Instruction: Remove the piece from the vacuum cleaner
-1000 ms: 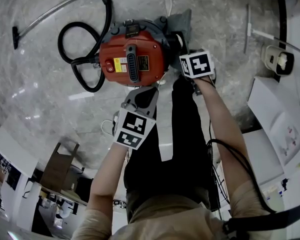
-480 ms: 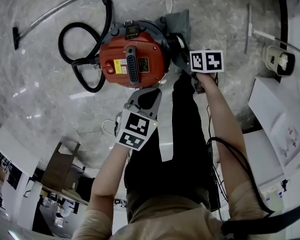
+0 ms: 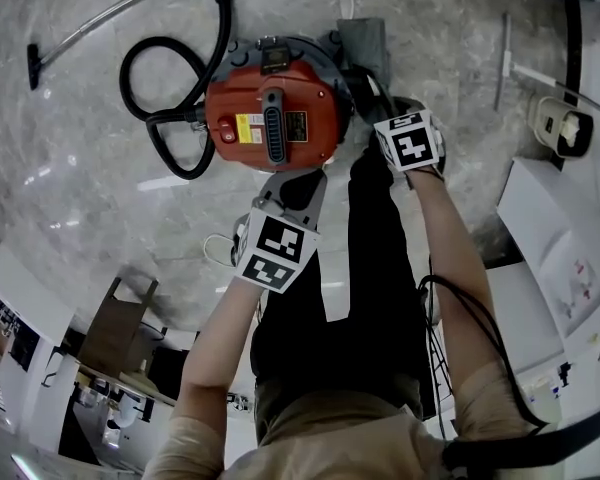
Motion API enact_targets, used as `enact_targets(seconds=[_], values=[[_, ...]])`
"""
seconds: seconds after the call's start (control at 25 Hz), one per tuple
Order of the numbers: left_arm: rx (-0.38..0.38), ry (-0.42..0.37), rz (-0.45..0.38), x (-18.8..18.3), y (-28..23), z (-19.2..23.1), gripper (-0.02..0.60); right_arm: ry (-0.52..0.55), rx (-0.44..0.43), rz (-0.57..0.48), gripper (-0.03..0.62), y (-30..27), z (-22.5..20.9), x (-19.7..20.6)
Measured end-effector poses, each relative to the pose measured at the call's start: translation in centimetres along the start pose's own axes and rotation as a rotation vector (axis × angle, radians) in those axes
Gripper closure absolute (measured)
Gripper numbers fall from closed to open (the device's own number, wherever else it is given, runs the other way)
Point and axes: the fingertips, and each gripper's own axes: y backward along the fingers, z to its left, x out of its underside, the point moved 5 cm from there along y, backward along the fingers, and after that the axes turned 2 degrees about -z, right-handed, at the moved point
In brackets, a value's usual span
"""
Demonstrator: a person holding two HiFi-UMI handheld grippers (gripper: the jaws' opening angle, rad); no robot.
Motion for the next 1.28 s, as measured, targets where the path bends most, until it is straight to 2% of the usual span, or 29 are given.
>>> enact_targets(seconds=[0.16, 0.32, 0.48, 0.64, 1.0, 1.12, 1.28], values=[[0.005, -0.007, -0.007, -0.2, -0.2, -0.2, 0.578, 0.002, 0.022, -0.039, 0.572, -0.1, 0.0, 0.2], [0.006, -0.006, -0.011, -0.1, 0.0, -0.3, 0.578, -0.106, 0.009, -0.080, 0.572, -0.2, -0.2, 0.3], [0.001, -0.019, -0.009, 0.1, 0.1, -0.1, 0.578, -0.165, 0.009, -0.098, 0.572, -0.1, -0.5, 0.3], [-0.009, -0.015, -0.009, 0.3, -0.2, 0.4, 0.578, -0.090, 0.034, -0.066, 0.572, -0.4, -0.7, 0.6], [-0.006, -0.015, -0.012, 0.7, 0.1, 0.0, 0.578, -0.128, 0.014, -0.066, 0.572, -0.5, -0.8, 0.6], [-0.011, -0.015, -0.009, 0.8, 0.1, 0.2, 0.578, -0.209, -0.017, -0.077, 0.572, -0.5, -1.1, 0.6], [-0.012, -0.015, -0.010, 0.9, 0.1, 0.2, 0.578, -0.401, -0.076, -0.099, 0.572, -0.3, -1.3, 0.6]])
